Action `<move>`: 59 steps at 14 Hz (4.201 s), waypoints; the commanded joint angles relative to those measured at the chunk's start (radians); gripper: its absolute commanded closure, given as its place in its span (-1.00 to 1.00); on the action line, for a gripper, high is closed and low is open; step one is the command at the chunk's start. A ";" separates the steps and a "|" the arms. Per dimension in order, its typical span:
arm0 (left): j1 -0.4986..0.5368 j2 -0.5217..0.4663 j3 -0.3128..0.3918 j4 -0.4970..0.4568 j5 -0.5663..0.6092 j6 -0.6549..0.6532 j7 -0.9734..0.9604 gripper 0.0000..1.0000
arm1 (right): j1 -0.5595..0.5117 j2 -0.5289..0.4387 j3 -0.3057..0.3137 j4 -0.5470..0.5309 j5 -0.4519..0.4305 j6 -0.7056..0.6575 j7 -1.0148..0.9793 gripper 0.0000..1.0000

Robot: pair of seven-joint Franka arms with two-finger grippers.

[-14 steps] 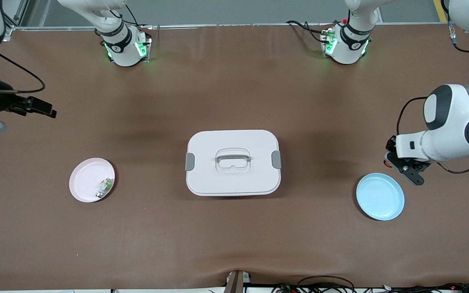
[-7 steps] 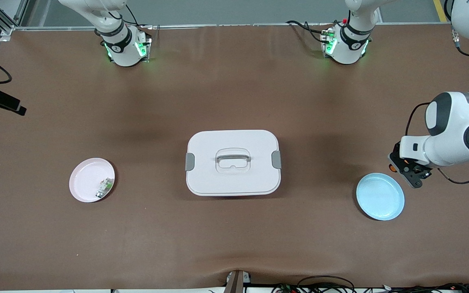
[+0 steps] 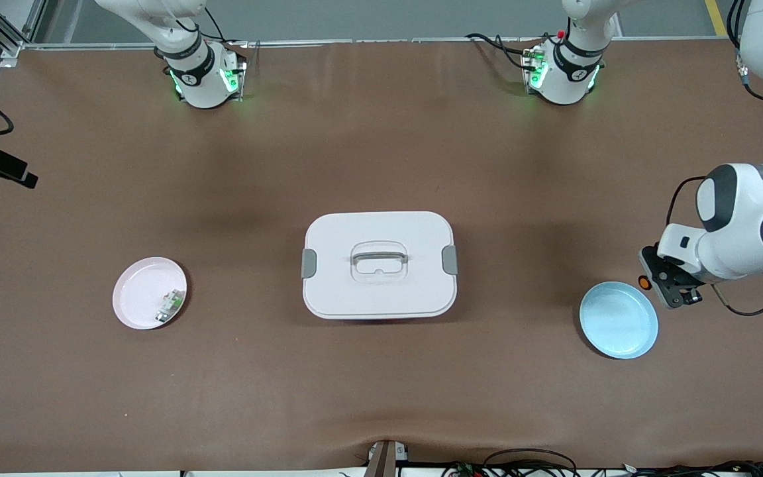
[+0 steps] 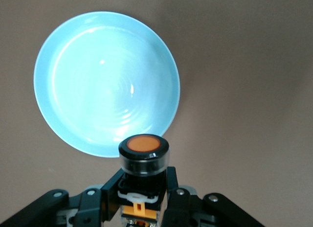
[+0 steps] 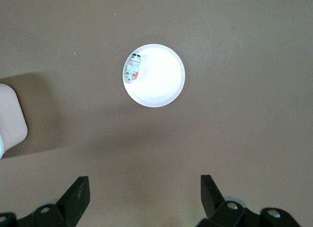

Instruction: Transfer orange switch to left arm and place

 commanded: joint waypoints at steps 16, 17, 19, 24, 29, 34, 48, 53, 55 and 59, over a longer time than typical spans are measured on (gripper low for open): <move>-0.056 0.217 -0.011 0.160 0.138 0.132 0.096 0.83 | -0.013 0.014 0.013 0.034 -0.012 -0.017 0.003 -1.00; -0.059 0.220 -0.011 0.160 0.160 0.144 0.094 0.78 | -0.013 0.014 0.013 0.034 -0.012 -0.018 0.003 -1.00; -0.056 0.237 -0.010 0.159 0.195 0.163 0.093 0.65 | -0.013 0.014 0.013 0.034 -0.009 -0.017 0.003 -1.00; -0.058 0.268 -0.010 0.159 0.214 0.183 0.093 0.44 | -0.013 0.012 0.013 0.040 -0.015 -0.018 0.002 -1.00; -0.053 0.275 -0.010 0.149 0.258 0.198 0.052 -1.00 | -0.013 0.014 0.013 0.042 -0.013 -0.018 0.002 -1.00; -0.056 0.214 -0.021 0.174 0.217 0.113 -0.011 -1.00 | -0.011 0.014 0.013 0.042 -0.013 -0.018 0.002 -1.00; -0.041 -0.028 -0.094 0.297 -0.059 -0.357 -0.701 -1.00 | -0.008 0.015 0.014 0.042 -0.013 -0.018 0.002 -1.00; -0.038 -0.060 -0.093 0.356 -0.128 -0.489 -0.792 -1.00 | -0.007 0.015 0.014 0.042 -0.013 -0.018 0.002 -1.00; -0.036 -0.102 -0.093 0.373 -0.160 -0.546 -0.904 -1.00 | -0.007 0.015 0.014 0.042 -0.013 -0.018 0.002 -1.00; -0.053 -0.149 -0.138 0.372 -0.156 -0.592 -1.154 -1.00 | -0.007 0.015 0.014 0.042 -0.013 -0.018 0.002 -1.00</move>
